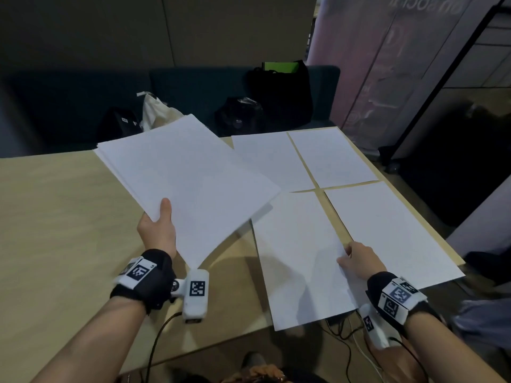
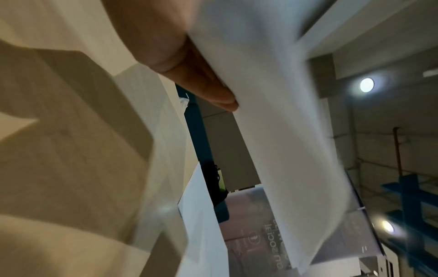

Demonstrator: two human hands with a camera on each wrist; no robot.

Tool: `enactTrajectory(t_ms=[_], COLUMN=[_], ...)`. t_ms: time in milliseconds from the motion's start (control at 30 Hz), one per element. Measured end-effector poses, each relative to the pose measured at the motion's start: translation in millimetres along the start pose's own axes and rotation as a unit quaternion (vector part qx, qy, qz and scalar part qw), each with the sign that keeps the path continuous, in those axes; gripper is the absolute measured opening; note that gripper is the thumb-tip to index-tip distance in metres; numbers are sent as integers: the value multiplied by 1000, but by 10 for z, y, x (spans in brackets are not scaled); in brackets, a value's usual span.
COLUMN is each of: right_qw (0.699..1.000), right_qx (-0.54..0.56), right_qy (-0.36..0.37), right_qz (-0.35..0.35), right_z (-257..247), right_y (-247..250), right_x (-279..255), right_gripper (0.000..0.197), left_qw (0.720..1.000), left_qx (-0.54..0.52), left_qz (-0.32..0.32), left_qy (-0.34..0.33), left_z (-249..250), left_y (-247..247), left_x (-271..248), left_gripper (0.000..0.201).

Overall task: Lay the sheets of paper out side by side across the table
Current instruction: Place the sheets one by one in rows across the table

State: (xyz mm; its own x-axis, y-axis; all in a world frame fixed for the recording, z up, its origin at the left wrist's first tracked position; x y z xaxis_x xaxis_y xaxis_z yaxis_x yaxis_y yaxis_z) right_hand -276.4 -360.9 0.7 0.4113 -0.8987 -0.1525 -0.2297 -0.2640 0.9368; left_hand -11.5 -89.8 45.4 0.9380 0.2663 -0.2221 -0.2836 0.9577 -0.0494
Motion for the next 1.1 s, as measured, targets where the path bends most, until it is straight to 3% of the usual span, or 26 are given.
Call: enactTrajectory(t_ms=[100,233,400,467,567,700,1100], right_qw=[1000,1000,990,986,977,971,981], right_qx=[-6,-30,-88,-79,-75,-103,-64], right_qy=[-4,0,94,142,197,185,153], right_qz=[5,1,53,36,-42,-110,-105], right_z=[-34,-54,-237,-388,-619,-767,-672], right_y=[39,98,119,67,-82,-249,-247], right_x=[-26,-29,-62,-118,-250,-387,-276], right_gripper=[14,32,43,43,51,62,67], left_qw=[1000,999,998,997,997,997,997], left_qx=[14,23,37,49,65,70,71], left_qz=[-25,-39,-46,-52,-49,-43,-36], left_qy=[7,7,10,6,2,2,6], left_z=[-70,-117,-166,-203,-256,-305,-343], left_y=[7,6,46,77,132,191,277], left_x=[-73,-122,-83,-81,-66,-26,49], left_gripper=[33,27,27,30,31,32,30])
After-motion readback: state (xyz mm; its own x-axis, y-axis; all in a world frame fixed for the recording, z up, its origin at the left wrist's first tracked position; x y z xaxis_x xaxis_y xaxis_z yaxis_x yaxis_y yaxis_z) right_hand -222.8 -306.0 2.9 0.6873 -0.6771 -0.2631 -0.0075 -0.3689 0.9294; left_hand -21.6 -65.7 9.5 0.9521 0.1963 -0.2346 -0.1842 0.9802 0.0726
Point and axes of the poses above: each hand's wrist, its own x-axis towards the middle knuckle, its own y-axis out of the back of the hand, z = x × y, the point moved 2 cm from there along x, towards the middle knuckle, and after that the axes turned 14 degrees about z, right-handed, at the moved point
